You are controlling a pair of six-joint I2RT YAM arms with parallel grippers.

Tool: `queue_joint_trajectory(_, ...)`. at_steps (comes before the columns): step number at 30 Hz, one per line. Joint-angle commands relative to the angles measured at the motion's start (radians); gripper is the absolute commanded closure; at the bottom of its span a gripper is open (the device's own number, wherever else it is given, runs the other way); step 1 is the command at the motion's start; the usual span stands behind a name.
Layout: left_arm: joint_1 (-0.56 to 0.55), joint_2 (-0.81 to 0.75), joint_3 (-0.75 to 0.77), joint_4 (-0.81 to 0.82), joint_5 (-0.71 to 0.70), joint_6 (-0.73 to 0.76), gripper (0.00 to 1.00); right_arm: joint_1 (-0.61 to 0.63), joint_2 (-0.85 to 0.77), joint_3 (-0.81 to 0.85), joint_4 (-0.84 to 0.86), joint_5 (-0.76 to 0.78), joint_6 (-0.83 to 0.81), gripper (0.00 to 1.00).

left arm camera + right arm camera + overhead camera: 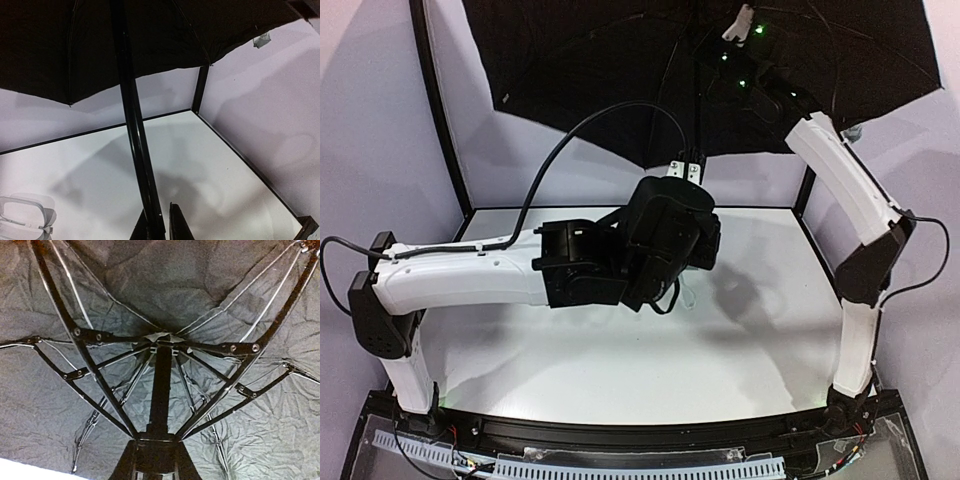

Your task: Open the umbrella

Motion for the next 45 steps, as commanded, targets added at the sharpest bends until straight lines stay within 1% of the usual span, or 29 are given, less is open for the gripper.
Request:
queue_joint_trajectory(1, -0.300, 0.086, -0.093, -0.451, 0.610, 0.260, 0.99, -0.207, 0.150, 0.139, 0.398, 0.339, -0.137, 1.00)
queue_joint_trajectory(4, -0.294, 0.091, -0.077, -0.473, 0.641, 0.263, 0.99, -0.237, 0.183, 0.194, 0.367, 0.321, -0.100, 1.00)
queue_joint_trajectory(9, -0.292, 0.109, -0.041, -0.518, 0.659, 0.251, 0.99, -0.266, 0.221, 0.224, 0.370, 0.273, -0.083, 1.00)
queue_joint_trajectory(14, -0.288, 0.112, -0.016, -0.582, 0.685, 0.210, 0.99, -0.297, 0.271, 0.275, 0.388, 0.253, 0.003, 1.00)
queue_joint_trajectory(16, -0.283, 0.116, -0.012, -0.592, 0.698, 0.194, 0.99, -0.298, 0.288, 0.289, 0.399, 0.237, 0.004, 1.00)
queue_joint_trajectory(21, -0.276, 0.118, -0.022, -0.574, 0.686, 0.181, 0.99, -0.296, 0.260, 0.217, 0.430, 0.128, -0.016, 1.00)
queue_joint_trajectory(23, -0.270, 0.114, -0.039, -0.542, 0.653, 0.179, 0.99, -0.295, 0.228, 0.173, 0.433, 0.074, -0.019, 1.00)
queue_joint_trajectory(25, -0.268, 0.111, -0.065, -0.480, 0.558, 0.174, 0.99, -0.295, 0.167, 0.070, 0.448, -0.024, -0.007, 1.00)
queue_joint_trajectory(26, -0.266, 0.111, -0.102, -0.430, 0.448, 0.169, 0.99, -0.293, 0.117, -0.025, 0.475, -0.089, 0.013, 0.97)
queue_joint_trajectory(27, -0.261, 0.115, -0.126, -0.348, 0.380, 0.166, 0.99, -0.287, 0.052, -0.113, 0.528, -0.153, 0.032, 0.96)
queue_joint_trajectory(29, -0.237, 0.125, -0.177, -0.242, 0.234, 0.147, 0.99, -0.277, -0.041, -0.320, 0.629, -0.263, 0.046, 0.92)
queue_joint_trajectory(32, -0.185, 0.149, -0.236, -0.126, 0.054, 0.091, 0.99, -0.266, -0.155, -0.542, 0.726, -0.410, 0.089, 0.81)
queue_joint_trajectory(34, -0.147, 0.152, -0.277, 0.001, -0.026, 0.083, 0.99, -0.261, -0.210, -0.651, 0.781, -0.471, 0.133, 0.74)
queue_joint_trajectory(35, -0.132, 0.153, -0.302, 0.066, -0.071, 0.085, 0.99, -0.260, -0.231, -0.704, 0.804, -0.493, 0.152, 0.72)
queue_joint_trajectory(38, -0.087, 0.162, -0.362, 0.265, -0.165, 0.143, 0.99, -0.255, -0.290, -0.836, 0.861, -0.538, 0.209, 0.69)
queue_joint_trajectory(39, -0.075, 0.167, -0.379, 0.303, -0.184, 0.174, 0.99, -0.254, -0.301, -0.875, 0.868, -0.548, 0.223, 0.68)
queue_joint_trajectory(40, -0.067, 0.172, -0.394, 0.396, -0.191, 0.204, 0.99, -0.253, -0.310, -0.912, 0.871, -0.561, 0.240, 0.66)
queue_joint_trajectory(41, -0.062, 0.182, -0.421, 0.447, -0.206, 0.251, 0.99, -0.253, -0.318, -0.943, 0.880, -0.583, 0.254, 0.62)
queue_joint_trajectory(43, -0.045, 0.207, -0.456, 0.632, -0.226, 0.333, 0.99, -0.252, -0.330, -1.003, 0.904, -0.634, 0.283, 0.53)
queue_joint_trajectory(45, -0.031, 0.237, -0.473, 0.717, -0.236, 0.378, 0.99, -0.248, -0.345, -1.066, 0.929, -0.674, 0.304, 0.46)
